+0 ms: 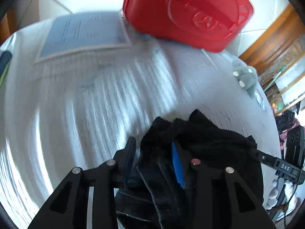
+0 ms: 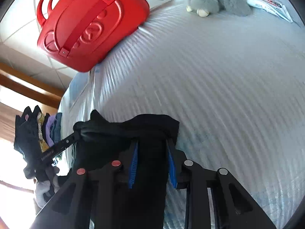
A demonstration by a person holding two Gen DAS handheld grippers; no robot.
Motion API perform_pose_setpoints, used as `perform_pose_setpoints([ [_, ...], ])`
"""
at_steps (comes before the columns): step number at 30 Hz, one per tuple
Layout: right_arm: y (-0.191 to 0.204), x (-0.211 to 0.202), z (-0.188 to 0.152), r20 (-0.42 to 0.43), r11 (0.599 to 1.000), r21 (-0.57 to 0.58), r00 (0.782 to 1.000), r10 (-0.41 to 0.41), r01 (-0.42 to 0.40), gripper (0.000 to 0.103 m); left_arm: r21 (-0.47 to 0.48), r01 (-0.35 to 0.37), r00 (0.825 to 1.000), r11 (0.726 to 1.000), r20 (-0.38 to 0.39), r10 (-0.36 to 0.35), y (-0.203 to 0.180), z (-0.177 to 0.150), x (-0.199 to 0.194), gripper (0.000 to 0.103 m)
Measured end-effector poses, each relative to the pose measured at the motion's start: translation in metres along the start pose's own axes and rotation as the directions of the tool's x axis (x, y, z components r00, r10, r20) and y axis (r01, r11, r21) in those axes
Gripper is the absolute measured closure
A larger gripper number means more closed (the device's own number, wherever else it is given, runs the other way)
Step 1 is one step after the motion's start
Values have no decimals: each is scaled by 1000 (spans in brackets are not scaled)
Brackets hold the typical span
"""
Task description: Fold clothes
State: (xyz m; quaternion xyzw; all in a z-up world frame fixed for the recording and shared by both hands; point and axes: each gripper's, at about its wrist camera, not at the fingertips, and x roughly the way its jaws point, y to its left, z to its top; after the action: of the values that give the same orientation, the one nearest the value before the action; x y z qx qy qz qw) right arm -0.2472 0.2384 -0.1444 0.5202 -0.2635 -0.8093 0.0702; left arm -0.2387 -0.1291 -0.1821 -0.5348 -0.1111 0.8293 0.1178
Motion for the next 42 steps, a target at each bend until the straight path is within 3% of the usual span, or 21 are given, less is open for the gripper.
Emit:
perform_pose_setpoints([
  [3,13,-14,-6,27,998,-56,999,-41,42,66,75,-29,998,997,62,24,-13,-6,-24,62],
  [6,23,-34,-21,53,991,-103,996,-77,82,56,122,-15,996,992,87,4,-21,-19,-46,50],
  [12,23,-34,-55,-4,992,-109,998,-61,60,56,165,-63,998,984,41,56,-18,-33,-29,49],
  [19,22,-26,-62,-12,995,-101,1000,-7,5,56,201,14,1000,979,-20,-10,-12,-41,-13,50],
  [22,26,-21,-62,-19,992,-125,1000,8,-10,50,189,42,998,981,-44,-34,-7,-38,-14,49],
  [23,27,-19,-62,-24,992,-128,1000,15,-18,40,182,48,998,982,-49,-40,-6,-36,-15,48],
  [24,29,-16,-63,-29,990,-136,999,17,-21,37,185,47,998,982,-51,-38,-7,-36,-15,48],
  [31,33,-4,-64,-14,986,-165,1000,22,-24,37,211,19,998,977,-56,-7,-21,-43,-17,49],
  [34,31,-9,-63,20,987,-160,999,-25,28,38,182,41,998,982,-63,-30,-18,-41,-17,47],
  [36,28,-15,-63,49,984,-165,997,-64,71,38,193,41,998,980,-60,-30,-22,-42,-15,38],
  [38,25,-12,-60,30,987,-154,998,-49,53,38,246,-12,998,969,-51,25,-33,-44,-10,22],
  [40,26,-5,-58,22,986,-161,999,-49,52,38,291,-84,994,953,-41,100,-44,-45,-5,21],
  [42,28,0,-56,22,985,-164,999,-49,52,38,268,-79,995,960,-35,92,-42,-45,-7,21],
])
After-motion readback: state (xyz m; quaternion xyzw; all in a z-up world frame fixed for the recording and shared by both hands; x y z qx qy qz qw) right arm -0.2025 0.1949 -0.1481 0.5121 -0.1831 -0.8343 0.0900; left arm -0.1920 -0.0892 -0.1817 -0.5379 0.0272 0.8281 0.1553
